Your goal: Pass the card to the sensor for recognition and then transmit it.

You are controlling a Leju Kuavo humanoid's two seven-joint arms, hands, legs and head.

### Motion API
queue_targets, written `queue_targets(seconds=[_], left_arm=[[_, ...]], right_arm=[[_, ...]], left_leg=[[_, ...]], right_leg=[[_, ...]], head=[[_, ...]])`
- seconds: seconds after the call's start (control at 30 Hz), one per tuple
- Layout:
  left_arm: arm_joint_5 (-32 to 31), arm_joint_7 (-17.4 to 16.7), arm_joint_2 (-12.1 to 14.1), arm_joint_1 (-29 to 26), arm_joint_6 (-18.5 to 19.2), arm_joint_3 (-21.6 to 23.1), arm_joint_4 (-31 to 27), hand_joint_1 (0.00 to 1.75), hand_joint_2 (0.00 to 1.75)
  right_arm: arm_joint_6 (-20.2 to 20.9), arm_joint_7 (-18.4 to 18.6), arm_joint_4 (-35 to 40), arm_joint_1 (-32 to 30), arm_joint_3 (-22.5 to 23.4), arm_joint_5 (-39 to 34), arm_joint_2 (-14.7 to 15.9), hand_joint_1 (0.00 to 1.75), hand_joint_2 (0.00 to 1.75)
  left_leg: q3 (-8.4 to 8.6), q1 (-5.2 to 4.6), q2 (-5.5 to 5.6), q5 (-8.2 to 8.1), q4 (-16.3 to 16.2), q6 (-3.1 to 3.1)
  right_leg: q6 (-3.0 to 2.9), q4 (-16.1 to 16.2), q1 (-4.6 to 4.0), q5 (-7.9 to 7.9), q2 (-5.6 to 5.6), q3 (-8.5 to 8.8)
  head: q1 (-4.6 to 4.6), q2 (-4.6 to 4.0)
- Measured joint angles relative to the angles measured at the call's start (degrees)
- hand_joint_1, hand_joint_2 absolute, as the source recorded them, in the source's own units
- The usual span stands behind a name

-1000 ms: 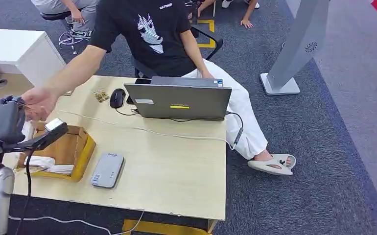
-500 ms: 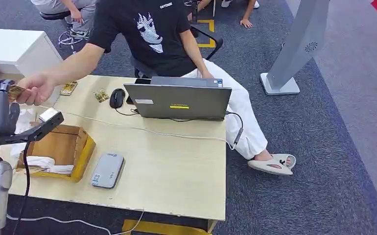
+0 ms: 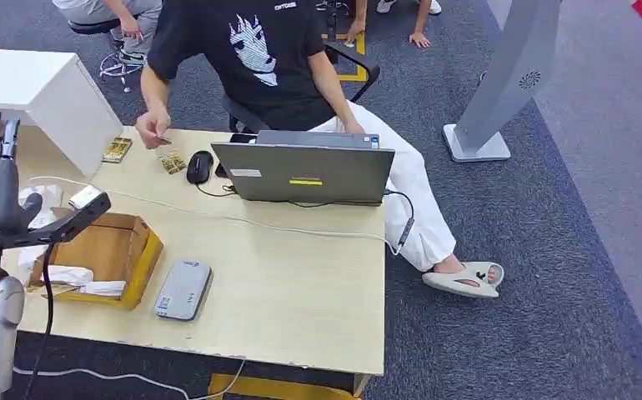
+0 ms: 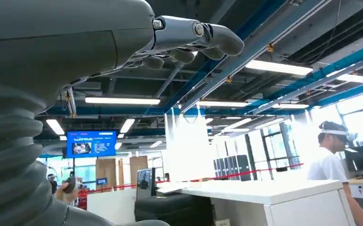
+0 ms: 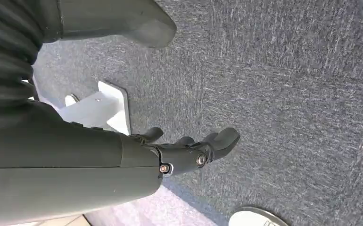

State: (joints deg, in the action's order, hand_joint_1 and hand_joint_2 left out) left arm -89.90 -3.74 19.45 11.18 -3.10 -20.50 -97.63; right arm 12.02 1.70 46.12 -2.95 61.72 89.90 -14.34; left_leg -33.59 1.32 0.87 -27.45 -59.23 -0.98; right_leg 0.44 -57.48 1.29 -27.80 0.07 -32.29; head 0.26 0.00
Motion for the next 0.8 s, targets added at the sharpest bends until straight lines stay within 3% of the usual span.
queue_targets(seconds=[0.37,0.47,0.5,0.6,0.67,0.73,0.8], left_arm=[[0.0,-0.8,-0.1,-0.6,-2.1,0.1,0.0,0.0,1.75],[1.8,2.2,-1.8,-1.7,-5.4,-0.9,-1.3,0.0,1.75],[4.3,3.6,-2.9,-2.1,-6.1,-1.5,-2.1,0.0,1.75],[19.6,9.3,-9.0,-3.5,-6.1,-4.6,-6.8,0.0,1.75],[28.3,16.5,-14.2,-7.4,-7.2,-6.5,-12.1,0.0,1.75],[33.4,24.3,-20.3,-13.3,-10.1,-6.8,-18.3,0.0,1.75],[35.5,27.5,-25.1,-16.9,-10.9,-6.7,-22.3,0.0,1.75]], right_arm=[[-0.1,0.0,-0.2,0.0,0.0,0.0,0.0,0.0,1.75],[-0.1,0.0,-0.3,0.0,0.0,0.0,0.0,0.0,1.75],[0.0,0.2,-0.3,0.0,0.0,0.0,0.0,0.0,1.75],[1.0,1.2,-0.2,0.0,0.0,0.0,-0.1,0.0,1.75],[1.1,1.4,0.5,0.0,0.1,0.0,-0.4,0.0,1.75],[0.9,1.5,0.8,-0.1,0.5,0.0,-0.5,0.0,1.75],[0.7,1.5,1.0,-0.1,0.6,-0.2,-0.6,0.0,1.75]], left_leg=[[0.0,0.0,0.0,0.0,0.0,0.0],[-0.01,-0.01,0.0,0.0,0.0,0.0],[-0.01,-0.02,0.0,0.0,0.0,0.0],[-0.07,-0.05,0.0,-0.02,0.0,0.03],[0.03,-0.15,-0.21,-0.14,0.0,0.09],[0.11,-0.19,-0.34,-0.26,0.0,0.17],[0.05,-0.18,-0.24,-0.27,0.0,0.19]], right_leg=[[0.0,0.0,0.0,0.0,0.0,0.0],[0.0,0.0,0.01,0.0,0.0,0.01],[0.0,0.0,0.01,0.0,0.0,0.01],[0.01,0.0,0.04,0.0,0.0,0.03],[0.01,0.0,0.13,-0.01,0.19,0.02],[0.08,0.1,0.18,-0.05,0.35,0.0],[0.2,0.1,0.18,-0.13,0.24,0.01]], head=[[0.0,0.0],[0.0,0.0],[0.0,0.0],[0.02,0.0],[-0.02,0.0],[0.0,0.0],[0.13,0.0]])
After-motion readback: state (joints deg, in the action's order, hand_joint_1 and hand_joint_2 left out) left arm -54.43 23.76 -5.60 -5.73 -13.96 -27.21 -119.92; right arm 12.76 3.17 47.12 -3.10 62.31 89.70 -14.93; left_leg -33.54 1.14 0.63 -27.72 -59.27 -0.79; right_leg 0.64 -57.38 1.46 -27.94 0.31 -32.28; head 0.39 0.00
